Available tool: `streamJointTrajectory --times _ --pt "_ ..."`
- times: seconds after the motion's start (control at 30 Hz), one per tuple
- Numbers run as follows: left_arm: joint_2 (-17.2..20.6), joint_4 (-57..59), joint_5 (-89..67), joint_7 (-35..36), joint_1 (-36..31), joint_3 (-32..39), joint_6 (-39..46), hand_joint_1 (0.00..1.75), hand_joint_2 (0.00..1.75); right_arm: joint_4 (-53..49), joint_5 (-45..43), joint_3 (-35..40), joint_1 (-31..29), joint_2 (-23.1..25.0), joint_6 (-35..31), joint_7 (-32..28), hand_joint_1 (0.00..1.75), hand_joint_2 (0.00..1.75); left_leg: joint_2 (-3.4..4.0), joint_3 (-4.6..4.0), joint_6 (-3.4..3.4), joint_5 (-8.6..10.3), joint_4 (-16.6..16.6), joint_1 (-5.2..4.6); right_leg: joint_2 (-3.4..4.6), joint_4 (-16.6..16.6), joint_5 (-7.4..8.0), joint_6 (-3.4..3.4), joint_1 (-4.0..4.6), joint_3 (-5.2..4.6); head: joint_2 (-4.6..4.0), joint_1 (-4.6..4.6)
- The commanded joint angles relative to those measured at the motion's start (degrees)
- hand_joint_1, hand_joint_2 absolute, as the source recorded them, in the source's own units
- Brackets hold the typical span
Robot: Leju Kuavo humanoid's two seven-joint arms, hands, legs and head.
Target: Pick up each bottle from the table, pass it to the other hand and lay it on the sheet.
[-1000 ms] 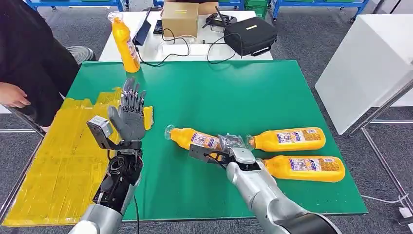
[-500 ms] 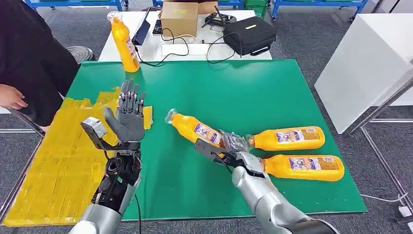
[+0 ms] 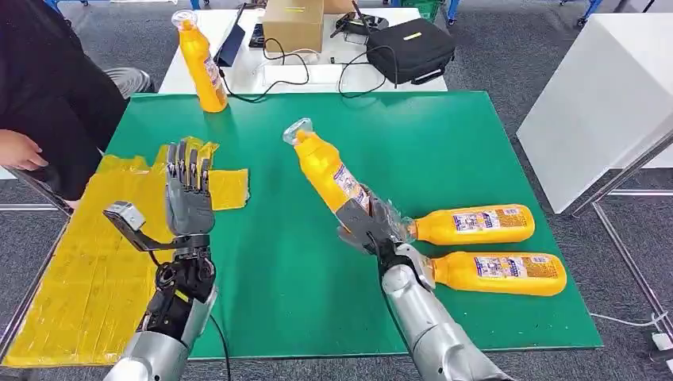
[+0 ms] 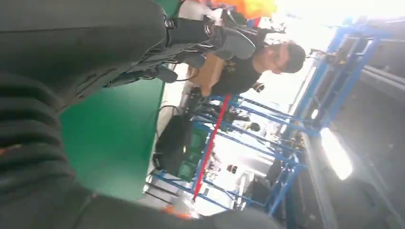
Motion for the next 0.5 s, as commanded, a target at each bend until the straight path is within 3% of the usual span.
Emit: streamJointTrajectory --times 0.03,0.1,0.2,0.5 --pt "0.4 14.9 6.5 9.7 -5.5 -1.9 -8.8 0.0 1.75 -0.1 -1.8 3.3 -3.2 0.3 -1.6 0.1 1.75 1.75 -0.18 0.29 0.11 -0.12 0.1 0.01 -0.09 0.1 -0.17 -0.33 0.06 0.31 0.0 -0.02" --pt "0.3 15.8 7.5 11.2 -5.7 -2.5 -10.0 0.0 1.75 0.3 -2.3 3.5 -3.5 0.7 -2.1 -0.3 1.75 1.75 -0.08 0.09 0.06 -0.05 0.0 -0.01 -0.04 0.1 -0.08 -0.16 0.01 0.1 0.0 -0.02" --pt "-0.1 21.7 17.7 23.6 -5.7 -4.8 -21.0 0.0 1.75 2.1 -4.0 7.9 -5.6 1.1 -3.6 -0.2 1.75 1.75 -0.05 0.1 0.07 -0.06 0.0 -0.02 -0.01 0.1 -0.07 -0.16 0.01 0.09 0.0 0.0" --pt "-0.1 23.5 20.7 24.1 -5.9 -11.5 -22.2 0.0 1.75 2.9 -9.6 19.9 -6.9 1.1 -7.1 2.0 1.75 1.75 -0.06 0.04 0.05 -0.05 0.0 -0.02 -0.03 0.1 -0.07 -0.15 0.0 0.04 0.0 -0.02"
